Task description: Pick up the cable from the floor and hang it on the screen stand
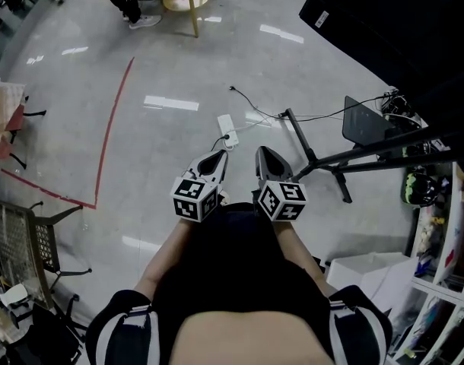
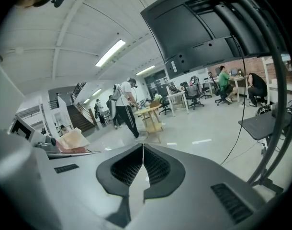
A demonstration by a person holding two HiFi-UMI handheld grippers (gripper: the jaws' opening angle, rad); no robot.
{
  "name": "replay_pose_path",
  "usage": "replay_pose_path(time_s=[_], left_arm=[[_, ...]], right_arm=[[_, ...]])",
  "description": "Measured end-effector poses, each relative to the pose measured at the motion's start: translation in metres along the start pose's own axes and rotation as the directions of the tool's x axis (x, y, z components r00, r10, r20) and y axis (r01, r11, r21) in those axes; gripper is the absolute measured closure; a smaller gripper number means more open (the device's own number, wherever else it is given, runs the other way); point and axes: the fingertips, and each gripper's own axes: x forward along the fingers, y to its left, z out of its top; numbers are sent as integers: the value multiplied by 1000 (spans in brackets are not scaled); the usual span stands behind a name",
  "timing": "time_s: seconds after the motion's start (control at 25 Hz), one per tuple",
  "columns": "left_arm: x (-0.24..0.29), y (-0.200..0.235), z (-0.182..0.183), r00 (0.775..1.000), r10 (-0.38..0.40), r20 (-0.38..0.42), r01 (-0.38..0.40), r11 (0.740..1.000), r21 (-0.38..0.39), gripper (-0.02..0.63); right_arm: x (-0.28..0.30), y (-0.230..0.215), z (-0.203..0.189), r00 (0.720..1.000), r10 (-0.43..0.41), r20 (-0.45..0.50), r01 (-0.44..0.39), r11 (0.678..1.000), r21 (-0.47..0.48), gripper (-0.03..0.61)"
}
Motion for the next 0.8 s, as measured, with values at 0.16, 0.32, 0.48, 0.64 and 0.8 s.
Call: replay_pose_path(time_s=[0.16, 0.32, 0.48, 0.64, 0.8], left_arm=[[-1, -4, -2, 1000, -12, -12, 12, 1000, -12, 611], [3, -9, -2, 999, -35, -27, 35, 999, -5, 611], [2, -12, -12, 997, -56, -51, 57, 998, 20, 611], [0, -3, -20, 996, -41, -80, 43, 999, 18, 611], [9, 10, -9, 996, -35, -77, 36, 999, 16, 611]], right_arm=[[-1, 3, -9, 1000, 10, -16, -10, 1000, -1, 554], [1, -2, -6, 1000, 0, -2, 0, 1000, 27, 554], [5, -2, -12, 1000, 8, -20, -7, 999, 48, 554], [17, 5, -17, 999, 34, -35, -33, 999, 40, 555], [32, 3, -8, 1000, 20, -18, -19, 1000, 22, 554]])
